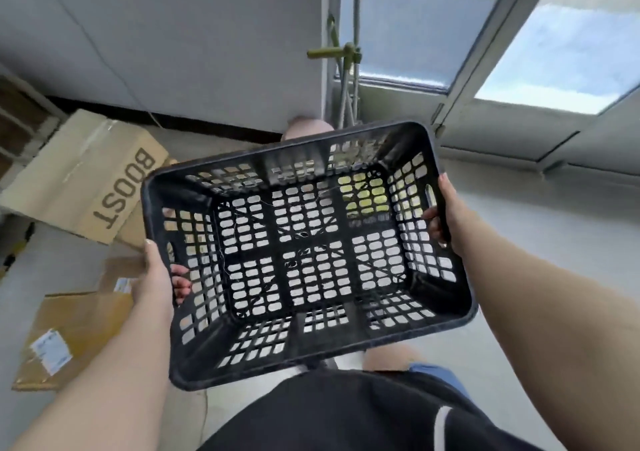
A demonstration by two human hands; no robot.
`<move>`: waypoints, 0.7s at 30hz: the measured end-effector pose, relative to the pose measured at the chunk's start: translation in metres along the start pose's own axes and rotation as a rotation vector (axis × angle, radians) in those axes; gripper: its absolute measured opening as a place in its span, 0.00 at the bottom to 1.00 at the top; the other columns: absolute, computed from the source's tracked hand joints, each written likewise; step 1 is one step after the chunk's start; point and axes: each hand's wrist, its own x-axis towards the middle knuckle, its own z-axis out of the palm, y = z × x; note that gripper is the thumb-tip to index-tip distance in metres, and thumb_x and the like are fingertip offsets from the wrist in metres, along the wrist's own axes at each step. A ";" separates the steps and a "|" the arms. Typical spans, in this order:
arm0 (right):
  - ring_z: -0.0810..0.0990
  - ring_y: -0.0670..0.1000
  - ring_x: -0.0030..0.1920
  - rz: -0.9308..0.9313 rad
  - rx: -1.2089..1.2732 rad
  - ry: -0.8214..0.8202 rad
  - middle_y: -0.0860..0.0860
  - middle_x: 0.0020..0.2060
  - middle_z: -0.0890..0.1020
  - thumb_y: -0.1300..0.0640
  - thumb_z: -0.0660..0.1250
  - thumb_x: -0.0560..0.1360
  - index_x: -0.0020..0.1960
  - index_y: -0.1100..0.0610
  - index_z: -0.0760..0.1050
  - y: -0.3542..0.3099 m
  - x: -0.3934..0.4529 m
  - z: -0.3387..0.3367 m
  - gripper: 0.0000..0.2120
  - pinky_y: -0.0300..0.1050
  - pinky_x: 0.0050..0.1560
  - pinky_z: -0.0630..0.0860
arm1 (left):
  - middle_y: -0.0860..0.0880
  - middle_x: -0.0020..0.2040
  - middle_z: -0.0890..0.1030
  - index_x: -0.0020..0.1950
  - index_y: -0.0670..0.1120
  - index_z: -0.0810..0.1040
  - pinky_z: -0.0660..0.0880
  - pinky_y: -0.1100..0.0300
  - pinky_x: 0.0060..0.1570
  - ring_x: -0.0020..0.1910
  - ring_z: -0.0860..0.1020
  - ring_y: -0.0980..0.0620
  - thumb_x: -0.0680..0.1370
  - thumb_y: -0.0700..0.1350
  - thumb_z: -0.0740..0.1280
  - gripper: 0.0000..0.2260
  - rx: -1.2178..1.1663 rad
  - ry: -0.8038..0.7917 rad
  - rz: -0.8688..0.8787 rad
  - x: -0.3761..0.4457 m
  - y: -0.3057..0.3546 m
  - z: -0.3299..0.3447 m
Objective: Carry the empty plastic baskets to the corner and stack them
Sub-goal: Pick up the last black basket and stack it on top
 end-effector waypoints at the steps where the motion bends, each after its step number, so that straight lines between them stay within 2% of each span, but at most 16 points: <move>1: 0.64 0.49 0.19 0.005 0.031 0.031 0.51 0.19 0.69 0.21 0.55 0.62 0.31 0.58 0.72 0.006 -0.004 -0.014 0.38 0.38 0.25 0.61 | 0.50 0.14 0.68 0.35 0.42 0.72 0.61 0.60 0.26 0.16 0.68 0.50 0.73 0.75 0.47 0.37 0.025 -0.018 0.030 -0.005 0.009 0.010; 4: 0.63 0.49 0.19 0.026 0.130 0.131 0.50 0.19 0.68 0.24 0.57 0.67 0.30 0.58 0.72 0.026 -0.015 -0.053 0.36 0.39 0.25 0.60 | 0.51 0.13 0.67 0.34 0.42 0.71 0.60 0.61 0.26 0.10 0.64 0.54 0.74 0.74 0.46 0.36 0.101 -0.095 0.091 -0.023 0.031 0.043; 8: 0.62 0.47 0.18 0.050 0.310 0.248 0.49 0.23 0.69 0.22 0.59 0.59 0.28 0.55 0.71 0.057 -0.027 -0.107 0.34 0.35 0.21 0.59 | 0.50 0.13 0.67 0.35 0.42 0.71 0.60 0.60 0.26 0.09 0.64 0.53 0.73 0.75 0.47 0.37 0.201 -0.196 0.161 -0.058 0.054 0.091; 11: 0.62 0.47 0.18 0.066 0.363 0.314 0.50 0.22 0.68 0.22 0.58 0.62 0.29 0.57 0.71 0.078 -0.038 -0.142 0.35 0.37 0.23 0.58 | 0.49 0.13 0.67 0.36 0.41 0.73 0.61 0.61 0.25 0.10 0.64 0.53 0.71 0.76 0.47 0.38 0.255 -0.246 0.218 -0.081 0.063 0.119; 17: 0.59 0.47 0.17 0.104 0.471 0.422 0.49 0.19 0.65 0.25 0.58 0.67 0.30 0.57 0.71 0.114 -0.064 -0.228 0.34 0.38 0.25 0.58 | 0.46 0.26 0.71 0.34 0.42 0.74 0.62 0.60 0.23 0.19 0.65 0.51 0.71 0.75 0.50 0.37 0.310 -0.339 0.360 -0.152 0.057 0.193; 19: 0.60 0.47 0.18 0.119 0.501 0.462 0.49 0.19 0.66 0.24 0.58 0.66 0.30 0.57 0.71 0.128 -0.071 -0.259 0.34 0.38 0.25 0.59 | 0.48 0.23 0.70 0.33 0.43 0.73 0.62 0.63 0.22 0.17 0.65 0.52 0.70 0.76 0.50 0.36 0.336 -0.367 0.370 -0.183 0.051 0.217; 21: 0.60 0.48 0.18 0.129 0.527 0.493 0.49 0.19 0.67 0.24 0.59 0.65 0.31 0.57 0.72 0.143 -0.076 -0.291 0.34 0.39 0.26 0.59 | 0.49 0.17 0.67 0.33 0.43 0.71 0.61 0.69 0.19 0.12 0.62 0.53 0.71 0.75 0.50 0.35 0.363 -0.404 0.356 -0.215 0.043 0.243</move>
